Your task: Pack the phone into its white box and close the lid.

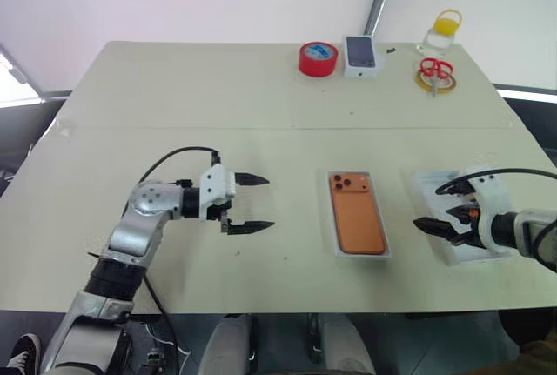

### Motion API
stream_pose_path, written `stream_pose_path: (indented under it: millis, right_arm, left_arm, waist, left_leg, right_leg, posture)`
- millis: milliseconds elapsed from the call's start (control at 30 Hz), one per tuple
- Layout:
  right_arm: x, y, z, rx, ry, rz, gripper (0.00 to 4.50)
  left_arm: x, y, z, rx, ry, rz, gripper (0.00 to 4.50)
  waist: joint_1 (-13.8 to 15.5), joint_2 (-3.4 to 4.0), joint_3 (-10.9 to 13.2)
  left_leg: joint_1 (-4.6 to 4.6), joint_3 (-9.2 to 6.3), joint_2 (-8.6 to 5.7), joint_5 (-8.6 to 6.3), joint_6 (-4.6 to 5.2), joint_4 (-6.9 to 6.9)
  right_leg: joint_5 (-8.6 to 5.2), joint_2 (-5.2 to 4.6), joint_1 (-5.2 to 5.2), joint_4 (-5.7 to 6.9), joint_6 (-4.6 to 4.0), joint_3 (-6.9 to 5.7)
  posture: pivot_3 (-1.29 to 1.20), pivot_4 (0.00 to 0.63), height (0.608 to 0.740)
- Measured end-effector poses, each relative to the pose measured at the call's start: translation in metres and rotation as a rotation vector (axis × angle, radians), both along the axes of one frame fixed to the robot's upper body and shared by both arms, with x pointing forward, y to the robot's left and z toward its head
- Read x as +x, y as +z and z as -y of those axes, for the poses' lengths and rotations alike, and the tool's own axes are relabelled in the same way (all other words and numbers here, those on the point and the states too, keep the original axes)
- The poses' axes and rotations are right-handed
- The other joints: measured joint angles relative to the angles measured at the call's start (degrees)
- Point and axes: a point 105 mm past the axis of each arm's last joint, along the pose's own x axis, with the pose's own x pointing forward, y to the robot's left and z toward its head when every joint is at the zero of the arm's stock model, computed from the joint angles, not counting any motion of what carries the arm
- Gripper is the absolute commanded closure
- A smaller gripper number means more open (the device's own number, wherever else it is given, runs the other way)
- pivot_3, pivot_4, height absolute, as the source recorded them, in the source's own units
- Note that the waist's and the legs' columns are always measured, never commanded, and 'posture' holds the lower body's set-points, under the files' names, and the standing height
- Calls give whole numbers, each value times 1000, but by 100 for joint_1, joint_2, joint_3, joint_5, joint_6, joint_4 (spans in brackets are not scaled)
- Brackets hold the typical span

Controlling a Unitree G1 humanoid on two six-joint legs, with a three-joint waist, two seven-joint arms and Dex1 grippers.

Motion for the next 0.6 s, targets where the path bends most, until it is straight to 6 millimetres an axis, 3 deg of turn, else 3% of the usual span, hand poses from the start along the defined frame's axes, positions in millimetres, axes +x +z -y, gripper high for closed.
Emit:
stream_pose_path:
  millis: [267, 367, 433, 600]
  right_arm:
    - [2, -6, -2, -33, 30, -50, 43]
    - [5, -8, -1, -42, 32, -47, 822]
    - [8, -8, 3, -67, 20, -36, 1911]
    - [14, -9, 0, -90, 46, -10, 4134]
  left_arm:
    - [-7, -12, 13, 4, 32, -13, 0]
    - [-7, -9, 15, -1, 40, -2, 0]
    - [-7, -9, 16, -3, 48, -3, 0]
    - [-7, -13, 18, -13, 62, -15, 0]
  waist:
    - [-6, -1, 0]
    - [-5, -8, -4]
    - [-14, -10, -5]
    - [-12, -25, -15]
  left_leg:
    - [1, 1, 2, 0, 0, 0]
    - [2, 1, 4, 0, 0, 0]
    - [4, 2, 4, 0, 0, 1]
    - [6, 2, 13, 0, 0, 1]
  right_leg:
    - [0, 6, 0, 1, 1, 1]
    - [0, 8, 3, -1, 1, 1]
    - [0, 9, 3, -1, 1, 2]
    - [0, 18, 5, -2, 0, 2]
  posture:
    - [0, 150, 740]
    - [0, 150, 740]
    - [0, 150, 740]
    - [0, 150, 740]
